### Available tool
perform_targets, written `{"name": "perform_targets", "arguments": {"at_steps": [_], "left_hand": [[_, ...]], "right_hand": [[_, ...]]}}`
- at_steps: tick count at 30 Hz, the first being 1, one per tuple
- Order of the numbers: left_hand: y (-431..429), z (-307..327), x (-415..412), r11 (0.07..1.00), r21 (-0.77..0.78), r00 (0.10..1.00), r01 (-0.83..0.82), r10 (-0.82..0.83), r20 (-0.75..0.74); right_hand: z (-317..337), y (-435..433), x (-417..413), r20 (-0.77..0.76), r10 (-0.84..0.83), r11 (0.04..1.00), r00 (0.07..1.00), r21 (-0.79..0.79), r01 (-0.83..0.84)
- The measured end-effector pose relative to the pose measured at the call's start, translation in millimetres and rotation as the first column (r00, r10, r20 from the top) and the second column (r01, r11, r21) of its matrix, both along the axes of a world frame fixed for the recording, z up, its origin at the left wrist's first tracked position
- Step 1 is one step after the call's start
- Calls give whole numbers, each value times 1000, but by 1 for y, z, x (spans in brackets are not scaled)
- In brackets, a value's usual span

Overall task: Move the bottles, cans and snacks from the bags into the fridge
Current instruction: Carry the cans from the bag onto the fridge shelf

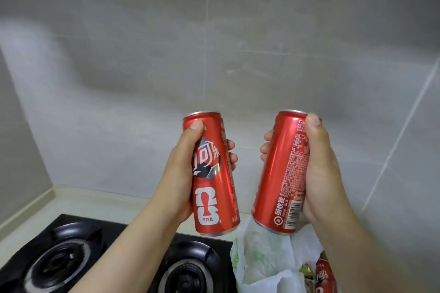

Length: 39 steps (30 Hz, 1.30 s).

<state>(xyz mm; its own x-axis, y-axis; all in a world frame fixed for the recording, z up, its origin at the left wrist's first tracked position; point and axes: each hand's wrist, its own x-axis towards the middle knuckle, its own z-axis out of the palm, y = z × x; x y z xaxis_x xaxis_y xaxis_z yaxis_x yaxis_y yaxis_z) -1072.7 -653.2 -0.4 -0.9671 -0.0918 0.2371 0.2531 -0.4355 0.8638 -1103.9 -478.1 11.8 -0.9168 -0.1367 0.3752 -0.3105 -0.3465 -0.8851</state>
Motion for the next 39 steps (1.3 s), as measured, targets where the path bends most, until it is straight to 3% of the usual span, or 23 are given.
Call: {"name": "perform_targets", "arguments": {"at_steps": [8,17,25,34,39], "left_hand": [[16,-4,37,969,-88,972,-232,233,0],[27,-6,112,820,-185,822,-542,563,83],[10,15,211,618,-266,647,-740,762,-26],[-25,39,378,369,-288,419,-884,898,-137],[-32,45,474,204,-265,254,-943,952,-171]], "right_hand": [[4,6,7,44,229,973,973,11,-229],[5,-7,28,68,604,796,794,1,-606],[21,-59,100,-26,774,633,633,34,-773],[49,-136,243,-102,872,486,479,55,-872],[56,-168,327,-145,937,325,318,29,-945]]}}
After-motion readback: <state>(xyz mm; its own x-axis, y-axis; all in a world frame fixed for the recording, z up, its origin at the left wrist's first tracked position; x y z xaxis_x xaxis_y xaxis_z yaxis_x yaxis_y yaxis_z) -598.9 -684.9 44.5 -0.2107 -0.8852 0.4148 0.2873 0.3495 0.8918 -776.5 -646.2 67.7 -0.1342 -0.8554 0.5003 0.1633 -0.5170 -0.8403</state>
